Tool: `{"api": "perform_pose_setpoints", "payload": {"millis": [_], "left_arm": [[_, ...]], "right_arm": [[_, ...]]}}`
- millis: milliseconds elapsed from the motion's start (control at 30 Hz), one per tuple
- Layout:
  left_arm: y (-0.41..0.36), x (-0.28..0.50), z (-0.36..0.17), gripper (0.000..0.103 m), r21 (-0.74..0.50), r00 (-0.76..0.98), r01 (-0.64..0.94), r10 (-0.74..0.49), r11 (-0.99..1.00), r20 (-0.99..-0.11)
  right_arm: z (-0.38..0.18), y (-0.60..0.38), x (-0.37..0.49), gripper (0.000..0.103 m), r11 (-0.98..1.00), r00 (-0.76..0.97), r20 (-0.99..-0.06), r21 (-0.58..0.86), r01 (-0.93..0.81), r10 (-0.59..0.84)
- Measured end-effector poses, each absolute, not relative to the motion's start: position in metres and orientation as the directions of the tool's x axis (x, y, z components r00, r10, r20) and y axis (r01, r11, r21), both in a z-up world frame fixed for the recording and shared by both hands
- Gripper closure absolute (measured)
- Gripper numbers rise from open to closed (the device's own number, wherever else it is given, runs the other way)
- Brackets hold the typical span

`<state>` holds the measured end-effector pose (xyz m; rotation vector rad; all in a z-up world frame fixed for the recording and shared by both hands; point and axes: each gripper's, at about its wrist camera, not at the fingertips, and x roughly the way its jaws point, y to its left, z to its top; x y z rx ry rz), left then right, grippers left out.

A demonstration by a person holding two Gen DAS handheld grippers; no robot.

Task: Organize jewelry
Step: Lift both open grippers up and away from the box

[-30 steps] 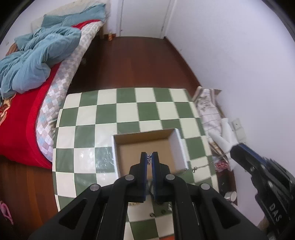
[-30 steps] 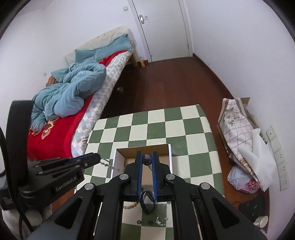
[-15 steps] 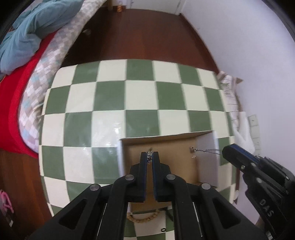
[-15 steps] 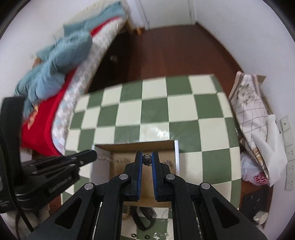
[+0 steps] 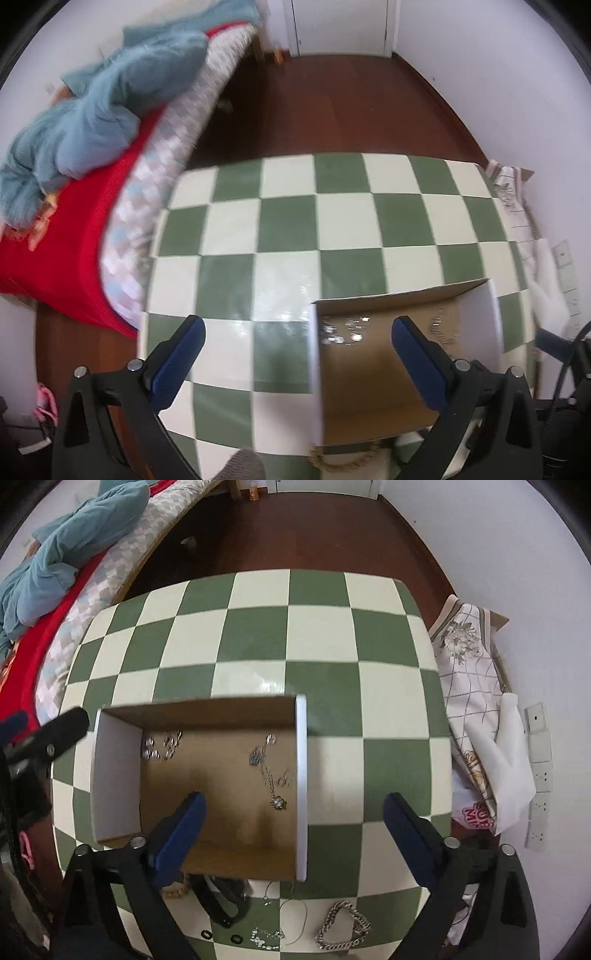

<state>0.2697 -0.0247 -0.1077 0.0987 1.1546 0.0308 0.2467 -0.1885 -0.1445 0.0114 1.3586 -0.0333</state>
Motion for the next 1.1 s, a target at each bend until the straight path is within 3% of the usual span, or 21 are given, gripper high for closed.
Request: {"api": "perform_pose_setpoints", "payload": {"millis": [433, 1100], "left_arm": [[-0.007, 0.210, -0.111, 0.000, 0.137, 0.516, -0.047, 0.142, 0.989, -0.845], [0.004, 0.111, -0.038, 0.000, 0.112, 0.605, -0.090, 0.143, 0.990, -0.783]], "right_arm": [[-0.140, -0.176, 0.198, 0.002, 1.000, 0.300, -0.953, -0.022, 0.023, -0.027], [-0.045, -0.175, 0.106, 0.002, 0.998, 0.529, -0.847, -0.019, 0.059, -0.047]]}}
